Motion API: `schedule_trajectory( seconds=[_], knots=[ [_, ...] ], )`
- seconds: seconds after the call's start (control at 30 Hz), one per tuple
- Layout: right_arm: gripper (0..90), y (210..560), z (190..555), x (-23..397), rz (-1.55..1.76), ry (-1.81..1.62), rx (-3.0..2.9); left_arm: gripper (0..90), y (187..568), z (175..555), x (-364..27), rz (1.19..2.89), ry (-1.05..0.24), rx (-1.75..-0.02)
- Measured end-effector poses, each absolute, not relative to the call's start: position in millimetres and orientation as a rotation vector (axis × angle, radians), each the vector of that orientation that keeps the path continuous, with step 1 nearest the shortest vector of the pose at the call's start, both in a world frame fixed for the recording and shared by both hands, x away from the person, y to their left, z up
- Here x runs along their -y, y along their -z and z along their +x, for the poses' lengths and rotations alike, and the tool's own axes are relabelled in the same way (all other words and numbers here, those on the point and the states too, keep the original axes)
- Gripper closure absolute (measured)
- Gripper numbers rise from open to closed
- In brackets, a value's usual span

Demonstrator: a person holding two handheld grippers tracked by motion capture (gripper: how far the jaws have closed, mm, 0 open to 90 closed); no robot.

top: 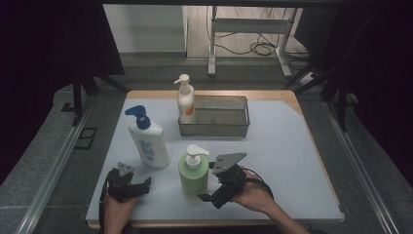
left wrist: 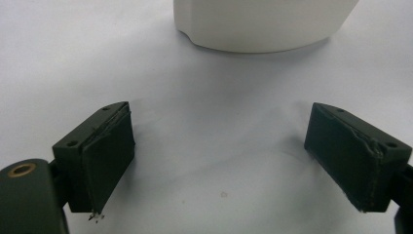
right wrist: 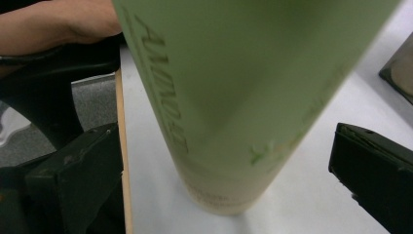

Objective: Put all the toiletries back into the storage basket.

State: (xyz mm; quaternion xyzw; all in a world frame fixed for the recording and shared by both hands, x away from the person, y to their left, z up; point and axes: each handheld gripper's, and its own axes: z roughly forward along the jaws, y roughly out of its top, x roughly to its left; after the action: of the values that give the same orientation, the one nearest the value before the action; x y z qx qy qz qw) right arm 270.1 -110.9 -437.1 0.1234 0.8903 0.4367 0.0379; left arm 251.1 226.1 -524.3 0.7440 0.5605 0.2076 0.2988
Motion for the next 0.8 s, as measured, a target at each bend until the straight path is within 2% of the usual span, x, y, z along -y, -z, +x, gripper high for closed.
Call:
schedule_trajectory(
  seconds=[0.8],
  knots=[
    [4.2,432,276,82,0.358,-1.384,-2.670,10.7,524,251,-226,1.976,-0.551,-1.489]
  ],
)
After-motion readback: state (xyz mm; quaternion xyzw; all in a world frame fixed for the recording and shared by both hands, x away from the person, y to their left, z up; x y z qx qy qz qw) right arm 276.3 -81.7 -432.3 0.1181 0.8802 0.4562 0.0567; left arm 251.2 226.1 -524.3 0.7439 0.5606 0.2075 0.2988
